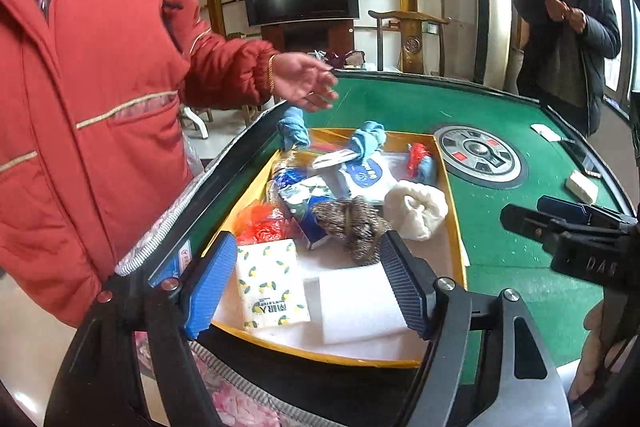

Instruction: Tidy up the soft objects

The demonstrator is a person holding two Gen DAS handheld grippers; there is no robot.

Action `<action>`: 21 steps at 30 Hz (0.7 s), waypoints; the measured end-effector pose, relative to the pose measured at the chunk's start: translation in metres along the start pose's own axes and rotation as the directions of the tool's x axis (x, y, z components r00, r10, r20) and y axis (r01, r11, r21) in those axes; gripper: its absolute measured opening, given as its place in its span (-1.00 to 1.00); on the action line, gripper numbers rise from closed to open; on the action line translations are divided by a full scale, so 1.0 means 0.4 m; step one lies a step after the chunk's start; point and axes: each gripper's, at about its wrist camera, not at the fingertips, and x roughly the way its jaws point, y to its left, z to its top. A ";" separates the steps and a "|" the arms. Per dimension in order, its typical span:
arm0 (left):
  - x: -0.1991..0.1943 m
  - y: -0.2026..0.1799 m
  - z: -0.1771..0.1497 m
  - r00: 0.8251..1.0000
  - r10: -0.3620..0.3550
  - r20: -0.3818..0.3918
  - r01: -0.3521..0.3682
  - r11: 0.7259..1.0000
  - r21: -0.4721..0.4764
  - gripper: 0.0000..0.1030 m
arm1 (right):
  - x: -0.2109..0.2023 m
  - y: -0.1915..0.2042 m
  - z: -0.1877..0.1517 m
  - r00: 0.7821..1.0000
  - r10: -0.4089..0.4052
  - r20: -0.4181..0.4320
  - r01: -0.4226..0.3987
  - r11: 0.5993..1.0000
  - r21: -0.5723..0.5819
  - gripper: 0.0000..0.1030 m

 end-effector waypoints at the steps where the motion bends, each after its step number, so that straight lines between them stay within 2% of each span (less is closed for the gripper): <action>1: -0.006 -0.009 0.000 1.000 0.003 0.004 -0.003 1.000 0.010 0.43 | -0.010 -0.001 -0.010 1.000 -0.002 0.004 0.002 1.000 -0.008 0.40; 10: -0.025 -0.045 -0.006 1.000 0.020 -0.002 -0.020 0.999 0.044 0.45 | -0.037 -0.002 -0.041 1.000 -0.002 0.007 0.002 1.000 -0.025 0.40; 21: -0.019 -0.045 -0.017 0.999 0.040 -0.013 -0.040 0.998 0.046 0.45 | -0.027 0.000 -0.065 1.000 -0.017 -0.016 0.016 0.999 -0.029 0.40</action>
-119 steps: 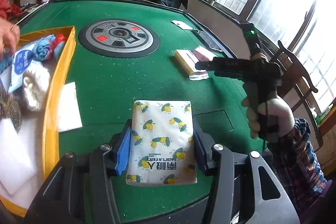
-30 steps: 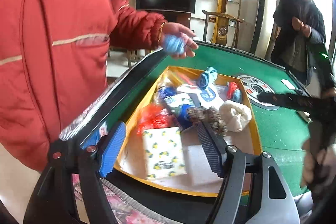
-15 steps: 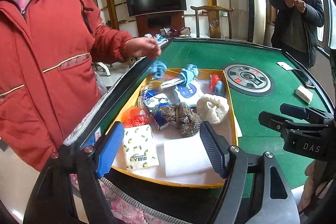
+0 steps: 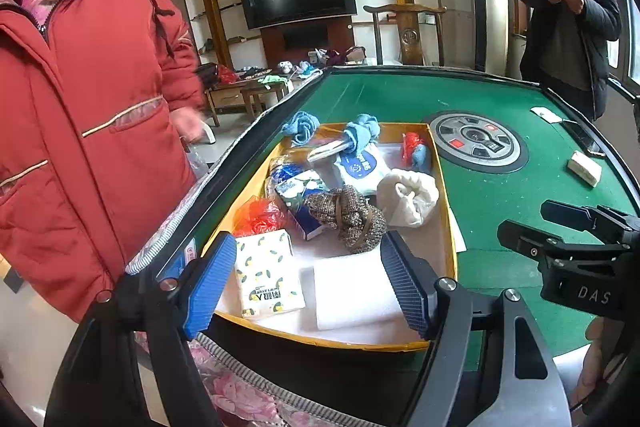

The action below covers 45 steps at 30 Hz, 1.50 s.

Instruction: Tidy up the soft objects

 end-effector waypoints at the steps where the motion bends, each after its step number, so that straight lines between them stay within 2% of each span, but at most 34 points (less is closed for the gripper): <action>1: 0.003 -0.001 -0.001 1.000 0.004 -0.002 -0.004 1.000 0.000 0.45 | 0.002 0.004 -0.001 1.000 0.000 -0.003 0.000 1.000 -0.003 0.40; 24: 0.060 -0.005 -0.026 0.996 -0.009 -0.091 0.010 1.000 0.010 0.45 | 0.051 0.022 -0.029 0.997 -0.014 -0.073 0.013 1.000 -0.022 0.40; 28: 0.065 -0.017 -0.026 0.994 -0.063 -0.095 0.064 0.998 0.005 0.45 | 0.043 -0.014 -0.027 0.997 -0.019 -0.069 0.020 1.000 0.003 0.40; 31: 0.066 -0.034 -0.021 0.984 -0.147 -0.100 0.148 0.989 0.003 0.45 | 0.029 -0.071 -0.017 0.997 -0.050 -0.059 0.052 0.998 0.030 0.40; 33: 0.061 -0.050 -0.016 0.969 -0.224 -0.104 0.226 0.974 0.001 0.45 | 0.012 -0.126 -0.004 0.996 -0.078 -0.047 0.081 0.995 0.061 0.40; 38: 0.042 -0.112 -0.005 0.944 -0.313 -0.104 0.318 0.948 0.031 0.45 | -0.060 -0.309 0.037 0.988 -0.157 -0.004 0.155 0.973 0.171 0.40; 40: 0.034 -0.137 -0.002 0.935 -0.340 -0.105 0.346 0.937 0.049 0.45 | -0.092 -0.389 0.053 0.975 -0.221 0.014 0.213 0.956 0.203 0.39; 45: 0.034 -0.179 0.001 0.898 -0.420 -0.132 0.428 0.903 0.038 0.45 | -0.169 -0.638 0.086 0.929 -0.368 0.030 0.331 0.866 0.374 0.40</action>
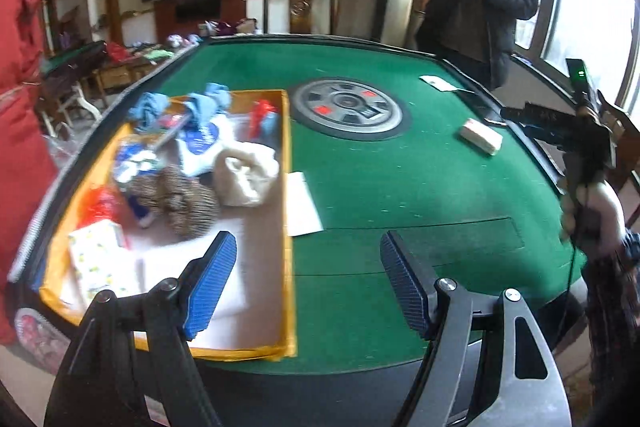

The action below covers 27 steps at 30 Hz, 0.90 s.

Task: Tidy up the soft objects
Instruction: 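Move the right tool to the pink tissue pack and grasp it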

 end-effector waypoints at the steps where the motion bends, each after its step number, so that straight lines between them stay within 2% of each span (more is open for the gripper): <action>1: 0.006 -0.008 0.001 1.000 -0.006 -0.008 0.006 1.000 -0.001 0.45 | 0.013 -0.048 0.025 1.000 -0.024 0.000 0.024 0.999 0.042 0.40; 4: 0.015 -0.027 0.003 0.999 -0.029 -0.029 0.029 1.000 0.004 0.45 | 0.077 -0.137 0.077 0.996 -0.061 -0.061 0.067 0.992 0.104 0.40; 6: 0.014 -0.040 0.005 0.999 -0.035 -0.030 0.036 0.999 0.013 0.45 | 0.127 -0.155 0.099 0.994 -0.039 -0.102 0.050 0.992 0.115 0.40; 10: 0.003 -0.047 0.006 0.999 -0.037 -0.026 0.037 0.999 0.012 0.45 | 0.241 -0.125 0.129 0.985 -0.001 -0.172 0.017 0.996 0.088 0.39; 14: -0.007 -0.021 0.004 1.000 -0.008 -0.019 0.008 1.000 -0.006 0.45 | 0.305 -0.063 0.104 0.969 0.011 -0.249 -0.009 1.000 0.009 0.38; 15: -0.006 -0.013 0.003 1.000 -0.006 -0.020 0.005 1.000 -0.012 0.45 | 0.298 -0.034 0.091 0.972 -0.015 -0.236 0.007 0.999 -0.038 0.35; 16: -0.003 -0.005 0.004 1.000 -0.006 -0.022 0.005 1.000 -0.018 0.45 | 0.291 -0.013 0.076 0.969 -0.001 -0.248 -0.015 0.998 -0.064 0.29; 19: 0.009 0.010 0.005 0.999 -0.014 -0.032 0.013 0.999 -0.040 0.45 | 0.254 0.039 0.029 0.962 0.018 -0.272 -0.054 0.990 -0.128 0.27; 24: 0.020 0.017 0.007 0.998 -0.056 -0.034 0.054 0.997 -0.059 0.44 | 0.164 0.115 -0.087 0.922 0.093 -0.376 -0.177 0.965 -0.195 0.29; 27: 0.028 -0.009 0.009 0.995 -0.093 -0.033 0.092 0.995 -0.028 0.45 | 0.130 0.115 -0.114 0.888 0.179 -0.424 -0.264 0.952 -0.152 0.29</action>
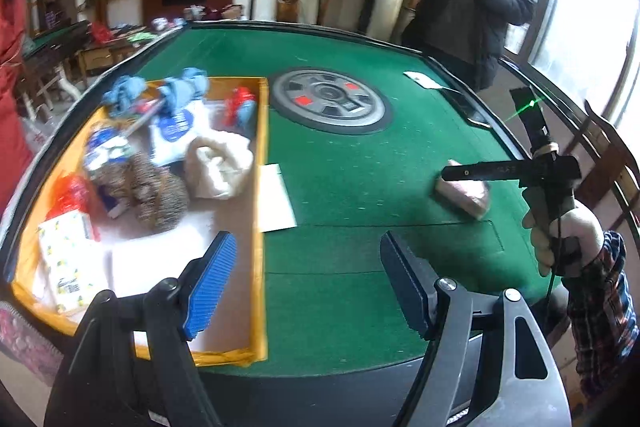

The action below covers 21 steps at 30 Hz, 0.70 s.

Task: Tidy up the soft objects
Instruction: 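Move the right tool to the pink tissue pack and grasp it, then lift the pink tissue pack with the right tool and drop it into the box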

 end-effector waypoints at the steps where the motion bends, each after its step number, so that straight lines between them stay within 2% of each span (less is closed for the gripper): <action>1: 0.007 -0.013 0.000 1.000 -0.015 -0.005 0.015 1.000 0.015 0.45 | -0.020 -0.014 -0.005 0.999 0.039 0.016 -0.039 0.999 0.023 0.29; 3: 0.028 -0.040 -0.005 0.999 -0.038 -0.022 0.039 0.998 0.039 0.45 | -0.066 -0.048 -0.004 0.996 0.031 0.078 -0.036 0.997 0.064 0.30; 6: 0.061 -0.068 -0.014 0.996 -0.072 -0.059 0.075 0.996 0.056 0.44 | -0.137 -0.113 0.004 0.985 -0.046 0.164 0.024 0.991 0.135 0.38; 8: 0.071 -0.078 -0.020 0.993 -0.093 -0.075 0.098 0.993 0.068 0.44 | -0.154 -0.155 0.008 0.982 -0.065 0.175 0.032 0.982 0.186 0.38; 11: 0.051 -0.058 -0.021 0.996 -0.079 -0.047 0.083 0.992 0.096 0.45 | -0.140 -0.145 -0.010 0.988 -0.057 0.145 0.031 0.983 0.180 0.38; 14: 0.021 0.009 -0.018 0.998 -0.060 -0.020 0.061 0.996 0.060 0.45 | -0.105 -0.068 -0.001 0.993 0.021 0.115 -0.036 0.991 0.128 0.38; 18: 0.005 0.103 -0.034 0.999 0.015 -0.030 -0.016 1.000 -0.011 0.45 | -0.031 0.133 0.013 0.992 0.108 0.062 -0.105 0.993 -0.049 0.38; 21: -0.011 0.160 -0.054 1.000 -0.012 -0.017 0.010 0.994 -0.108 0.45 | 0.048 0.263 0.013 0.989 0.145 0.002 -0.144 0.982 -0.125 0.38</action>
